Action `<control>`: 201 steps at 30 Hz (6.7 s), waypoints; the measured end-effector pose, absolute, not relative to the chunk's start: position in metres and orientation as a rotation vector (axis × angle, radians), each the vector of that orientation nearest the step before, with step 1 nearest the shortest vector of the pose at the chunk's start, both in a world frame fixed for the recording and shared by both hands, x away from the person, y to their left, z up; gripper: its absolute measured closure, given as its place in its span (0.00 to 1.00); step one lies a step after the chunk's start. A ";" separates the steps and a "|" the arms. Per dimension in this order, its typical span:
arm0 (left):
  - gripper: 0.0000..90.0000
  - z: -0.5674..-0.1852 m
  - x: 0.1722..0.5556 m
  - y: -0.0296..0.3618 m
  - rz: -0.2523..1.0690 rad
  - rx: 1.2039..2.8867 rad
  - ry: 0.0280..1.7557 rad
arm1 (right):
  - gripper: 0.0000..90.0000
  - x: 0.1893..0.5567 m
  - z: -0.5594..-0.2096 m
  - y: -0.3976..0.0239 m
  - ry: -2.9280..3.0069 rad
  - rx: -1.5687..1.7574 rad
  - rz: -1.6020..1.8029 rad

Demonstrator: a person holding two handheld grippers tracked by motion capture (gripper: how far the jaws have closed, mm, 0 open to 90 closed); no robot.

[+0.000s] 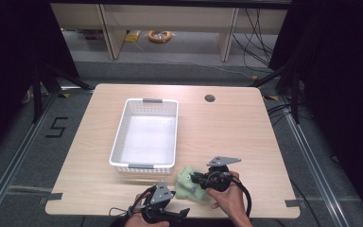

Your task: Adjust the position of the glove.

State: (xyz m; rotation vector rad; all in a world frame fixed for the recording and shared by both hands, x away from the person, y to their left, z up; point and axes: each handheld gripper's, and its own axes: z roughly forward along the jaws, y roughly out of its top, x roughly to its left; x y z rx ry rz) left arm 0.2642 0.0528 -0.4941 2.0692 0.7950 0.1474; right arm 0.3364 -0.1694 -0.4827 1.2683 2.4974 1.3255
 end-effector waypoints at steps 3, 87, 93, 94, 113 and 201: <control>0.31 -0.495 0.264 0.048 0.138 2.029 0.821 | 0.85 0.338 -0.483 -0.171 2.520 1.267 1.315; 0.48 -0.490 0.283 0.034 0.290 2.083 0.809 | 0.98 0.340 -0.468 -0.173 2.320 1.388 1.615; 0.45 -0.489 0.286 0.029 0.362 2.072 0.857 | 0.98 0.339 -0.464 -0.163 2.327 1.361 1.635; 0.48 -0.489 0.286 0.029 0.362 2.072 0.857 | 0.98 0.339 -0.464 -0.163 2.327 1.361 1.635; 0.94 -0.490 0.303 0.044 0.392 2.139 0.756 | 0.98 0.307 -0.475 -0.187 2.327 1.429 1.603; 0.92 -0.498 0.319 0.056 0.340 2.158 0.829 | 0.93 0.307 -0.486 -0.196 2.474 1.275 1.459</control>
